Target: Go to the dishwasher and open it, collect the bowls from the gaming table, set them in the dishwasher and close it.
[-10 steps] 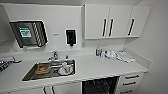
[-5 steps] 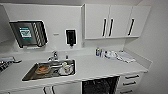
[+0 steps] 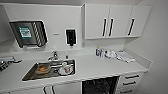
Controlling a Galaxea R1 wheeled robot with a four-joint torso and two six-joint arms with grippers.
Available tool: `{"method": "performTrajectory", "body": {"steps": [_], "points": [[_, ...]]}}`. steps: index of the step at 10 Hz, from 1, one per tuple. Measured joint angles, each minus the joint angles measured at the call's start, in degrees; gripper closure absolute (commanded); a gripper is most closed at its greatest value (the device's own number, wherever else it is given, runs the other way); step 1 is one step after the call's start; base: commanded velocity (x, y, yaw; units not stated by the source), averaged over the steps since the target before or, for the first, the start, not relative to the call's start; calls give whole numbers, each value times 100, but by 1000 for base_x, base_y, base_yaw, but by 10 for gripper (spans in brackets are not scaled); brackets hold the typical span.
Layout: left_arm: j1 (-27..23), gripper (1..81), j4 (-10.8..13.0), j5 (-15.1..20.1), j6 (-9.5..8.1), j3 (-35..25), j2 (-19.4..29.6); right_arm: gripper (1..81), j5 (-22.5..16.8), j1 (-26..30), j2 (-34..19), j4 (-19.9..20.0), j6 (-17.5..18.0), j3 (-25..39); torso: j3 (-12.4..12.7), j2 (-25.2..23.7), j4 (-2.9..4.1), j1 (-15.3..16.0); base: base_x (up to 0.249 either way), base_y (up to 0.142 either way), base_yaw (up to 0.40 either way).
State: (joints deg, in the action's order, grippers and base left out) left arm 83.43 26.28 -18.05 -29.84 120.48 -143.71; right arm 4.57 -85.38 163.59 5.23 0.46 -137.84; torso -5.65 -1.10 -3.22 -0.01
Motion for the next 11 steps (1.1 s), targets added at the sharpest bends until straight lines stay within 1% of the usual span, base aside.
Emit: {"method": "performTrajectory", "body": {"steps": [1,2,4,6,7,8,9,11], "points": [[-94,811,-2,-2,0,-319,193,811,38,2,-7,4,2,-1,-96,0,0,-2,0,0,0],[-177,811,-7,-2,0,-678,450,811,61,7,-9,20,20,-11,-240,0,0,-2,0,0,0],[-435,811,-22,11,0,-1211,970,811,121,96,-7,35,46,-33,-540,2,0,0,0,0,0],[-767,811,-44,20,-15,-1720,1381,811,94,269,-7,35,50,-72,-618,4,0,3,0,0,0],[-923,811,-51,54,-39,-1921,1536,811,77,316,-5,35,66,-78,-612,6,0,6,0,0,0],[-1075,811,-51,56,-111,-2111,1709,811,50,499,-55,69,91,-80,-612,6,0,6,0,0,0],[-1230,811,-60,146,-171,-2197,1821,811,35,628,-184,124,107,-72,-614,6,0,6,0,0,0],[-1525,811,-60,444,-235,-2338,1847,811,30,807,-549,205,111,35,-616,9,0,8,0,0,0]]}}
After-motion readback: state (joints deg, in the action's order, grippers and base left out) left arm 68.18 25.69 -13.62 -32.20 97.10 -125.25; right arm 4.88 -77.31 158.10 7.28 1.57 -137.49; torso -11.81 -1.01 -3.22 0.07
